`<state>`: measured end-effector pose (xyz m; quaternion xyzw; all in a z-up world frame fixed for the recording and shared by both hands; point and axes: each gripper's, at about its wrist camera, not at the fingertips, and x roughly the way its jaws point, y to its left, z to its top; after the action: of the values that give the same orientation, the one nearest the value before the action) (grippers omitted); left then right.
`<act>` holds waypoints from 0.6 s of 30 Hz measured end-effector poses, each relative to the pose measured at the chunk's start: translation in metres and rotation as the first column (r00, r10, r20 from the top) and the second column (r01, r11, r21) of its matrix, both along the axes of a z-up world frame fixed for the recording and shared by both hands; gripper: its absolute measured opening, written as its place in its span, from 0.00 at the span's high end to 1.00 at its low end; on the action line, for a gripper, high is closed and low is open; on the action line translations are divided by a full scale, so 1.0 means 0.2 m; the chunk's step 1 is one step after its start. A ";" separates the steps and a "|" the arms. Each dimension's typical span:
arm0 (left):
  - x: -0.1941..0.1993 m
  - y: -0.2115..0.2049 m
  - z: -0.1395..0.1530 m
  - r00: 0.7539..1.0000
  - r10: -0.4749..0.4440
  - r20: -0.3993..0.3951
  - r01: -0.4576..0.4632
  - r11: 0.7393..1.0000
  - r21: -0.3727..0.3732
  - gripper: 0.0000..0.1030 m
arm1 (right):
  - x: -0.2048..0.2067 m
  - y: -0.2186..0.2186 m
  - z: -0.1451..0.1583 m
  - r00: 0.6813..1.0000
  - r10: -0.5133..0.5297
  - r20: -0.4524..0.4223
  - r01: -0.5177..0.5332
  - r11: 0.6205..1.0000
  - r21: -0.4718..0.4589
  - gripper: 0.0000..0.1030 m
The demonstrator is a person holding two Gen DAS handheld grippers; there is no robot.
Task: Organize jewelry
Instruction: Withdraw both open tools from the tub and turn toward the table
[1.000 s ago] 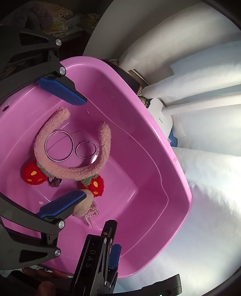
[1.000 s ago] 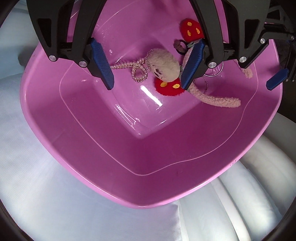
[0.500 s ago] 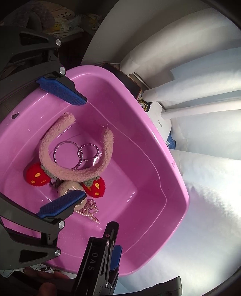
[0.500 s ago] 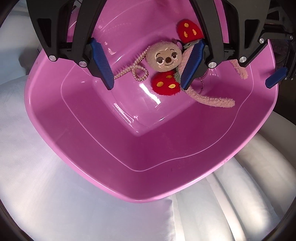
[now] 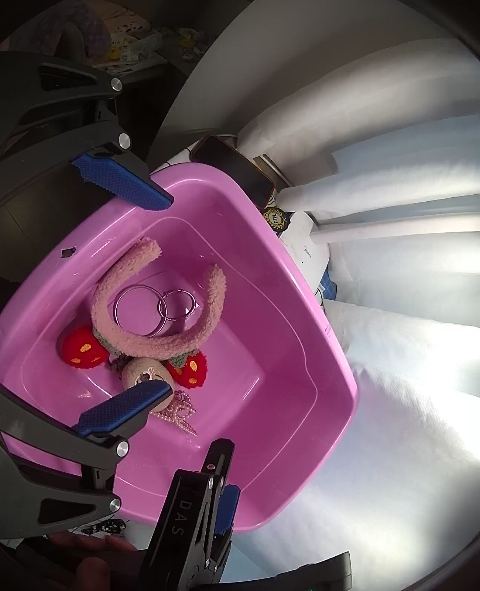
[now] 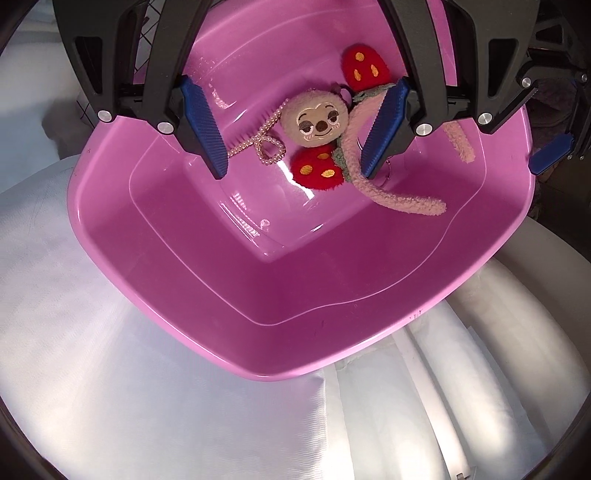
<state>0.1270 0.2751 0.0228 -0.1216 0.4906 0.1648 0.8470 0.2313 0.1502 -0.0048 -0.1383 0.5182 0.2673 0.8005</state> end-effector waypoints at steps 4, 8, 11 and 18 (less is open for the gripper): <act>-0.05 -0.02 0.06 0.999 -0.011 0.035 0.010 1.000 0.017 0.11 | -0.05 -0.03 0.06 1.000 -0.005 0.022 0.004 1.000 0.027 0.31; -0.10 -0.04 0.12 0.997 -0.014 0.081 0.011 0.999 0.040 0.09 | -0.11 -0.08 0.13 0.999 -0.010 0.049 0.007 0.998 0.056 0.31; -0.14 -0.06 0.15 0.995 -0.023 0.101 0.018 0.999 0.042 0.09 | -0.17 -0.14 0.18 0.997 -0.020 0.069 0.014 0.996 0.083 0.31; -0.23 -0.13 0.20 0.989 -0.040 0.140 0.039 0.999 0.016 0.08 | -0.37 -0.38 0.27 0.991 -0.078 0.108 0.060 0.985 0.159 0.31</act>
<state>0.0801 0.2498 0.0620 -0.1175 0.4308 0.1423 0.8834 0.1567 0.0751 0.0485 -0.0725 0.4540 0.2706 0.8458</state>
